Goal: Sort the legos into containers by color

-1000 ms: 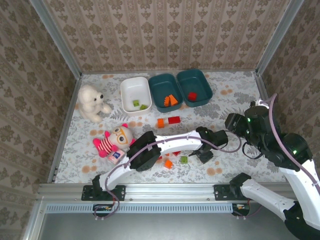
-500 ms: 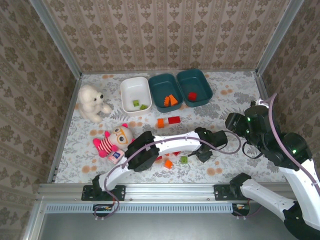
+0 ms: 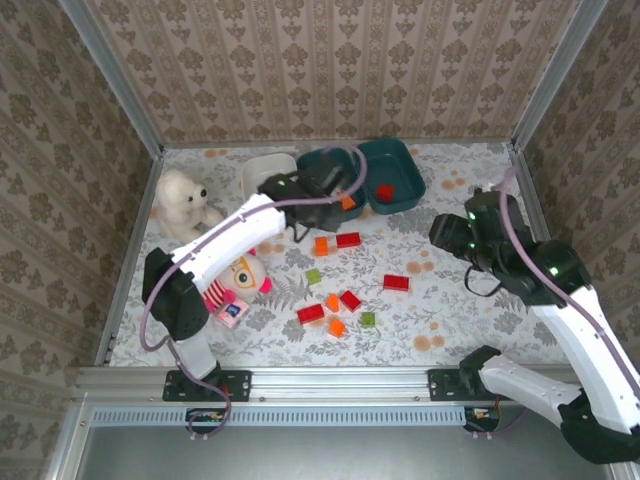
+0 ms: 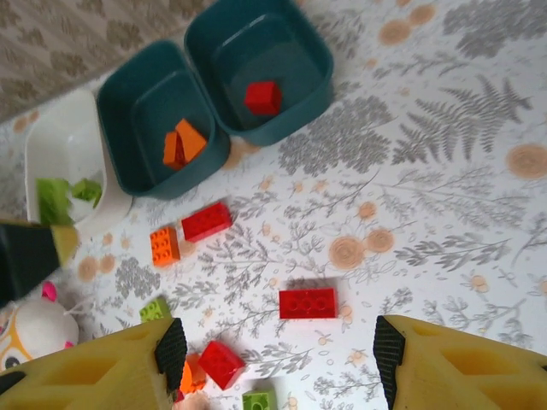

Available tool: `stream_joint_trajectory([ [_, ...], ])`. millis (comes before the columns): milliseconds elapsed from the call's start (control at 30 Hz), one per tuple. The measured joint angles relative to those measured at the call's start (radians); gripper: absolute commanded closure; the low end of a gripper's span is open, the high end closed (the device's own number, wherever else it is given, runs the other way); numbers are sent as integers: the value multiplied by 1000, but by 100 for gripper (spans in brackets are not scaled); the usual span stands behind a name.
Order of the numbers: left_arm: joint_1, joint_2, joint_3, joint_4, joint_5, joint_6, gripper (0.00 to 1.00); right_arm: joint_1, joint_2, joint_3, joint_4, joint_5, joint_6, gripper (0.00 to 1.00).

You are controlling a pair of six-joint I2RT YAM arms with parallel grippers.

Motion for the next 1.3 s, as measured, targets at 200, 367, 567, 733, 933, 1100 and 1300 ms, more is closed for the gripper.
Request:
stream_joint_trajectory([
  [200, 260, 142, 22, 29, 100, -26, 78, -5, 189, -27, 74, -140, -24, 36],
  [367, 398, 360, 201, 50, 183, -64, 78, -20, 302, -31, 106, -233, -42, 35],
  [567, 461, 548, 404, 39, 240, -109, 78, -35, 444, -31, 106, -297, -69, 30],
  [733, 472, 613, 461, 15, 283, -134, 76, -41, 531, -45, 108, -316, -88, 23],
  [933, 471, 653, 500, -25, 320, -142, 62, -50, 579, -65, 108, -319, -89, 20],
  [1100, 472, 654, 500, -53, 322, -156, 43, -52, 630, -75, 111, -314, -89, 13],
  [1300, 472, 646, 500, -63, 320, -156, 34, -52, 669, -148, 146, -307, -82, 2],
])
